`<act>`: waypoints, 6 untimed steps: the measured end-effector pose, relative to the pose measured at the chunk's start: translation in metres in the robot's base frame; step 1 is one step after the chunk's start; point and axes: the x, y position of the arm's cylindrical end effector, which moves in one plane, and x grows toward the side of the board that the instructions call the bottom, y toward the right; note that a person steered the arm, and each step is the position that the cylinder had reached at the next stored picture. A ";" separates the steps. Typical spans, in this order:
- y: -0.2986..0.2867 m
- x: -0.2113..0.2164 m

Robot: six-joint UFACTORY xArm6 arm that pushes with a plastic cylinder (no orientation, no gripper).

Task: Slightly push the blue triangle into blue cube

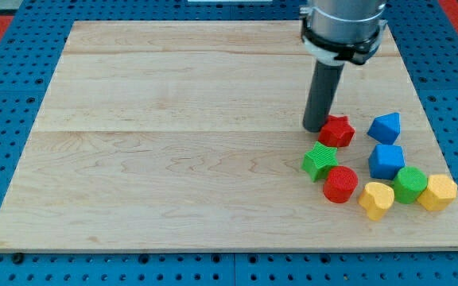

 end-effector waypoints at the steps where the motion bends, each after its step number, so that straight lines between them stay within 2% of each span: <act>1: 0.058 -0.029; 2: 0.091 -0.029; 4: 0.097 0.018; 6: 0.125 0.023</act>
